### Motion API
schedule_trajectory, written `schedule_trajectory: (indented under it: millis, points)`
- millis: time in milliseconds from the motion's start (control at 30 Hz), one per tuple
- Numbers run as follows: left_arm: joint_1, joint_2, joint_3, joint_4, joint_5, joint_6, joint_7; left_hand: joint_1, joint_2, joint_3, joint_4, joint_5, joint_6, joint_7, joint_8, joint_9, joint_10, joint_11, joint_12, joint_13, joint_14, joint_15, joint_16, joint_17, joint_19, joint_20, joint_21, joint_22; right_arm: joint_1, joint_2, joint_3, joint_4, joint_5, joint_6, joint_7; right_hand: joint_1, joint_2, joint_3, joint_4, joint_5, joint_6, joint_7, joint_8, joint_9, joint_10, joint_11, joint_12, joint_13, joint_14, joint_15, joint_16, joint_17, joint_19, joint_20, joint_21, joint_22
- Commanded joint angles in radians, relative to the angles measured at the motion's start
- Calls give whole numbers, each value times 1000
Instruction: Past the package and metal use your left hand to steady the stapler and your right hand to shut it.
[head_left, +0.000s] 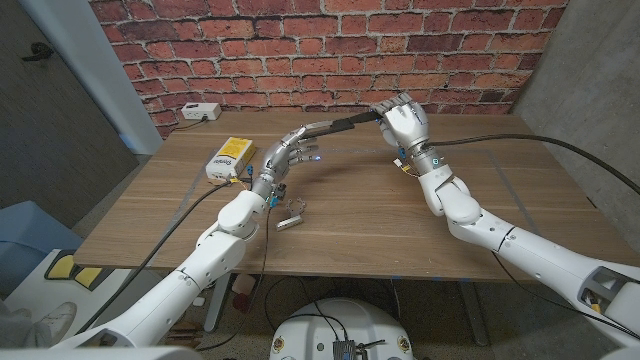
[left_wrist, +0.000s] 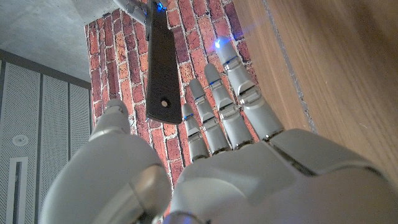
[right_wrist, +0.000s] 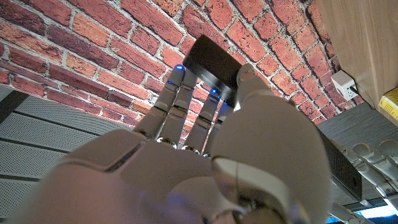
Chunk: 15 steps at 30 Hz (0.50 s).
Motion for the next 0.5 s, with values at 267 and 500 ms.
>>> schedule_trajectory:
  millis: [267,500]
  points:
    - [6,0,10,-14,-1,0,-11,-2,15,9,-3,1,4,7,-1,0,37,2,13,9,20,-99,7,4,11,-7,1,6,-26,-11,14,-14,-2,-5,-13,-5,12,51,43,7,15,-18,-1,1,-1,0,-3,3,-1,-171,-3,5,-12,-138,15,-1]
    - [15,-3,11,-18,0,-7,-9,3,22,15,-4,1,22,11,3,-2,61,-10,20,14,35,-103,10,6,13,-12,2,8,-29,-13,14,-23,-8,-7,-8,-5,12,52,43,7,16,-16,-2,1,1,2,-4,2,-1,-172,-4,8,-15,-138,20,-2]
